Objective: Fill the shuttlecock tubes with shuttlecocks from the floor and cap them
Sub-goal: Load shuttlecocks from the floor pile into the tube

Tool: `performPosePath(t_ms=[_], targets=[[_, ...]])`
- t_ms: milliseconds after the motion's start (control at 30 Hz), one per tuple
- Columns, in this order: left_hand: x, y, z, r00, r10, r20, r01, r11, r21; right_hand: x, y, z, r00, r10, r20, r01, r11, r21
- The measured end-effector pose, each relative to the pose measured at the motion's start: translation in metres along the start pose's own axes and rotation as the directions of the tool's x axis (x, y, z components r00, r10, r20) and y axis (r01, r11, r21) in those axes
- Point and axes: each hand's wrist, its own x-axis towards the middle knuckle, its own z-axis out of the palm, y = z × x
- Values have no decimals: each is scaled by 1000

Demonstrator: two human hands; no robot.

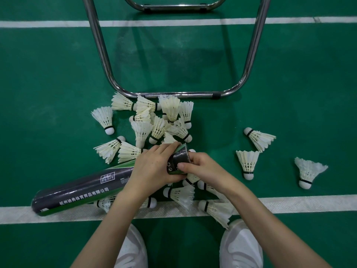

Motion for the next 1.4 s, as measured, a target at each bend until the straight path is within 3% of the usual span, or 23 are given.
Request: performPosePath(t_ms=[133,300,567,767,1000,1233,1400], targets=[[-2,2,0,1000,6,28,-6,1000,-1,0,-1,-2,995,86,56,-88,996,16],[-2,4,-2,999,-7,39,7,1000,-13,1,-3,-2,994,89,58,-89,996,3],[0,-1,-2,999,-33,37,33,999,-7,-14,5,-32,974,-38,-221,20,996,-86],[-1,0,-3,998,-48,40,48,999,3,-19,31,-48,933,-21,-360,-91,952,-293],[-2,1,-1,998,-35,58,34,999,27,-11,50,-32,936,88,-340,-250,846,-470],[-2,1,-3,997,-42,71,41,999,15,-10,47,-27,930,61,-363,-248,833,-495],[-2,1,-3,996,-55,66,55,998,-6,-23,42,-41,882,55,-468,-245,902,-355]])
